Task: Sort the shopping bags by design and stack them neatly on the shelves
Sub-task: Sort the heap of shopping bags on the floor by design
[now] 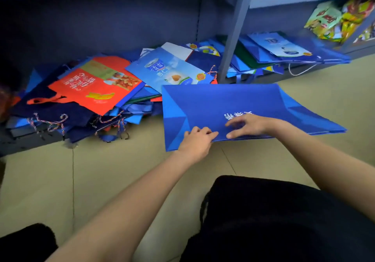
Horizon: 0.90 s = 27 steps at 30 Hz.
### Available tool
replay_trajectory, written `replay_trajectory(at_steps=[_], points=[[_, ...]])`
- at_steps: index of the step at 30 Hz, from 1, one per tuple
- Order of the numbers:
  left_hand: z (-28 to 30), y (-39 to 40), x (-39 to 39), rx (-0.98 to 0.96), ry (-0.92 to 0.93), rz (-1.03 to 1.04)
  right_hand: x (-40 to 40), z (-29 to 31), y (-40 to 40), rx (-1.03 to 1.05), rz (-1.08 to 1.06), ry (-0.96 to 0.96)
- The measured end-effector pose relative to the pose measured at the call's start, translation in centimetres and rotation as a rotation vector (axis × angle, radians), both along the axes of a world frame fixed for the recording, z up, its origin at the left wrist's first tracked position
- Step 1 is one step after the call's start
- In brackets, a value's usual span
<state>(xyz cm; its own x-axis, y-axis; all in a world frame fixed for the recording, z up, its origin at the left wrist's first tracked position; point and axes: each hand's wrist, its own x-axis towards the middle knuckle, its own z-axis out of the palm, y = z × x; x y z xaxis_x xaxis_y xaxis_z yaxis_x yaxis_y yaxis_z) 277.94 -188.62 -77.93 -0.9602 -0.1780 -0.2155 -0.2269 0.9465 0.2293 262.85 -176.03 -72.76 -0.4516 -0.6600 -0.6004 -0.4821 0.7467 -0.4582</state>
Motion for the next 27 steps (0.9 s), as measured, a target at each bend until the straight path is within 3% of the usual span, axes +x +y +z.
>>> replay_trajectory(at_steps=[2,4,6,9,11,15,19,22,25,27], points=[[-2.1,2.5,-2.2,0.052,-0.053,-0.041,-0.7,-2.6,1.5,0.052,-0.046,-0.015],[-3.9,4.3,-4.3,0.221,-0.08,-0.076,-1.7,-5.6,3.2,0.08,-0.119,0.014],[-5.9,4.2,-5.6,0.359,-0.096,0.013,-2.5,-8.7,4.5,0.139,-0.151,0.031],[-9.8,0.6,-5.8,0.16,-0.229,0.216,-3.3,-13.0,5.5,0.145,-0.225,0.014],[-12.6,-2.1,-5.4,0.191,-0.319,0.358,-3.4,-15.6,5.2,0.046,-0.327,-0.022],[-17.5,-2.4,-6.6,0.478,-0.318,0.497,-2.8,-20.5,3.1,-0.011,-0.491,-0.06],[-21.5,-1.1,-9.7,0.746,-0.091,0.846,-0.9,-24.6,1.7,0.11,-0.391,0.048],[-22.8,-0.2,-11.7,0.963,0.031,0.981,1.1,-25.8,1.2,0.148,-0.315,0.095],[-19.9,1.6,-13.1,1.387,-0.054,1.042,2.8,-26.0,1.0,0.155,-0.33,0.133],[-18.7,2.3,-13.9,1.497,-0.11,0.991,2.6,-26.2,1.4,0.188,-0.355,0.188]])
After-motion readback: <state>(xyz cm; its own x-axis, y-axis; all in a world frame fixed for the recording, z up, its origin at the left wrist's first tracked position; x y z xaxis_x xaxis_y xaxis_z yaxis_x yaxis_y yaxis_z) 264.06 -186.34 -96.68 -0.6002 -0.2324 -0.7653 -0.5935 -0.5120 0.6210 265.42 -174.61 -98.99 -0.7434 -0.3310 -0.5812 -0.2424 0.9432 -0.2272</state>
